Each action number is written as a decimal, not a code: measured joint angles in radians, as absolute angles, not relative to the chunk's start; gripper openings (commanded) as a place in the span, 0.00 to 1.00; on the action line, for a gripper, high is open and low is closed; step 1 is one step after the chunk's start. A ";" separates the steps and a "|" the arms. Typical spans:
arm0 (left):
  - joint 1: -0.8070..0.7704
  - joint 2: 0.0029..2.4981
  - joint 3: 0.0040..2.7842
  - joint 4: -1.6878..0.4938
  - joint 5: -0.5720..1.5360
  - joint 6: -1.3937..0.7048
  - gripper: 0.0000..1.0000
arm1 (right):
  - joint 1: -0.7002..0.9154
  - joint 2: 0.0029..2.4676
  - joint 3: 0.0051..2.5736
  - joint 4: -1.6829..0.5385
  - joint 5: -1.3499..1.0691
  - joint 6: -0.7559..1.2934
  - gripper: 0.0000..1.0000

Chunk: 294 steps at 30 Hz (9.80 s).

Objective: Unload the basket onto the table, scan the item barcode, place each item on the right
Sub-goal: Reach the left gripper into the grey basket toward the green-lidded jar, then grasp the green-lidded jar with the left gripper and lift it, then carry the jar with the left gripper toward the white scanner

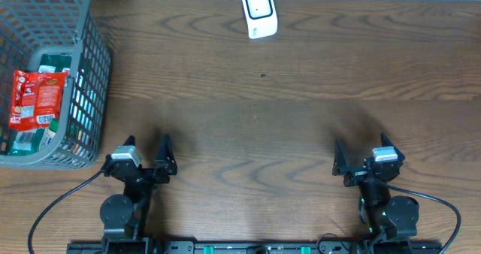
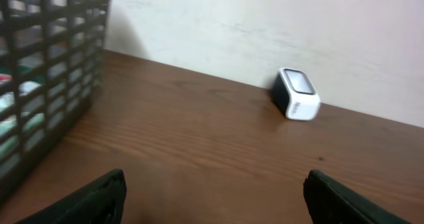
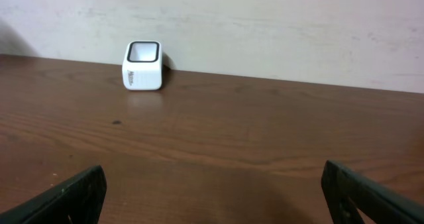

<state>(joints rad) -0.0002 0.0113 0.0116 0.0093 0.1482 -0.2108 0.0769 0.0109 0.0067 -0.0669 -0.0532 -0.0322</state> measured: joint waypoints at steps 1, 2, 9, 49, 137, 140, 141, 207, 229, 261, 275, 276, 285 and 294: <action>0.000 0.011 0.012 0.012 0.163 -0.213 0.86 | 0.077 0.011 0.007 -0.067 -0.053 -0.032 0.99; 0.000 0.011 0.012 0.011 0.179 -0.213 0.86 | 0.077 0.011 0.007 -0.067 -0.053 -0.032 0.99; 0.000 0.061 0.248 -0.191 0.241 -0.212 0.86 | 0.077 0.011 0.007 -0.067 -0.053 -0.032 0.99; 0.454 1.746 2.353 -1.479 -0.124 -0.028 0.86 | 0.077 0.011 0.007 -0.067 -0.052 -0.032 0.99; 0.660 1.817 1.353 -0.860 -0.051 -0.467 0.83 | 0.077 0.011 0.007 -0.067 -0.052 -0.032 0.99; 0.660 1.817 1.353 -0.860 -0.051 -0.471 0.81 | 0.077 0.011 0.007 -0.067 -0.052 -0.032 0.99; 0.660 1.817 1.353 -0.860 -0.051 -0.471 0.79 | 0.077 0.011 0.007 -0.067 -0.052 -0.032 0.99; -0.149 1.036 1.353 -0.719 -0.056 -0.497 0.62 | 0.077 0.011 0.007 -0.067 -0.053 -0.032 0.99; -0.686 1.802 1.353 -0.599 -0.054 -0.497 0.62 | 0.077 0.011 0.007 -0.067 -0.053 -0.032 0.99; -0.743 1.930 1.353 -0.619 -0.022 -0.497 0.98 | 0.077 0.011 0.007 -0.067 -0.053 -0.032 0.99; -0.743 1.930 1.353 -0.727 -0.005 -0.474 0.98 | 0.077 0.011 0.007 -0.067 -0.052 -0.032 0.99; -0.743 1.930 1.353 -0.728 -0.005 -0.472 0.97 | 0.077 0.011 0.007 -0.067 -0.053 -0.032 0.99; -0.743 1.900 1.353 -0.818 -0.002 -0.461 0.97 | 0.077 0.011 0.007 -0.067 -0.052 -0.032 0.99; -0.743 1.892 1.353 -0.905 -0.045 -0.435 0.97 | 0.077 0.011 0.007 -0.067 -0.052 -0.032 0.99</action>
